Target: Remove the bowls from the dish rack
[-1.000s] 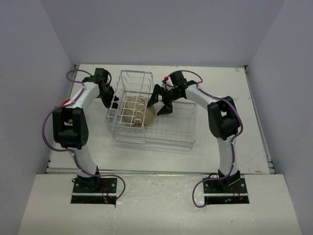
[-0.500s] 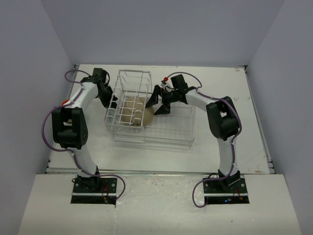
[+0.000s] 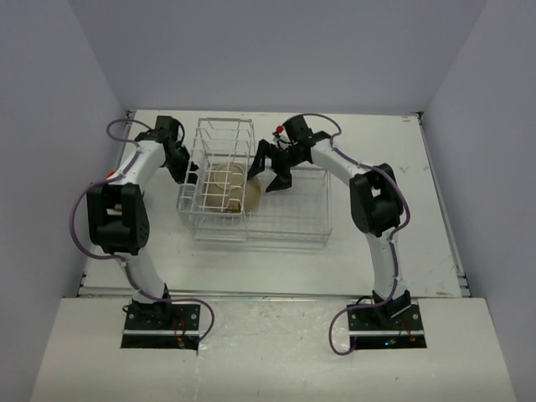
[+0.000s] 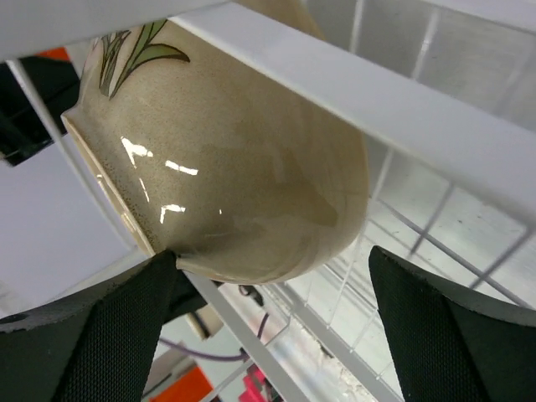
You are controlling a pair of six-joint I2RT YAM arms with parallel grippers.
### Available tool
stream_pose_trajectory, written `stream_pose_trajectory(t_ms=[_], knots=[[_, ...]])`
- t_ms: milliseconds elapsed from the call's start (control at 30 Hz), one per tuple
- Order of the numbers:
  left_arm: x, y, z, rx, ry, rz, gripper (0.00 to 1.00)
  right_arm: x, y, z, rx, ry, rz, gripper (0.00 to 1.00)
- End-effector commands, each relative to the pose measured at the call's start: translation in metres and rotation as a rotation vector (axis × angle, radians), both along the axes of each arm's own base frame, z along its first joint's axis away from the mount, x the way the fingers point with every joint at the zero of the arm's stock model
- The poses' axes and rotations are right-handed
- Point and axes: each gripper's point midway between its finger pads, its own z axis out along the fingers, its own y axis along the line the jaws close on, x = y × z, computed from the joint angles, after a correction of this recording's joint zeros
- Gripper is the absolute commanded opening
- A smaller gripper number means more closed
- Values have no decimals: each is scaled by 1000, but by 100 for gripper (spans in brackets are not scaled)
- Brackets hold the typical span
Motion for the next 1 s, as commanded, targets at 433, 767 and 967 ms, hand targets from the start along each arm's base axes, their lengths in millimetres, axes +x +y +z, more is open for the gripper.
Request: stream_pose_trajectory(t_ms=[433, 767, 967], knots=[[-18, -69, 21, -238, 8, -121, 0, -60, 75, 3, 246, -14, 181, 99], [-20, -71, 21, -256, 12, -123, 0, -59, 83, 16, 344, -75, 219, 99], [-21, -71, 20, -252, 11, -126, 0, -57, 73, 6, 226, -97, 160, 99]])
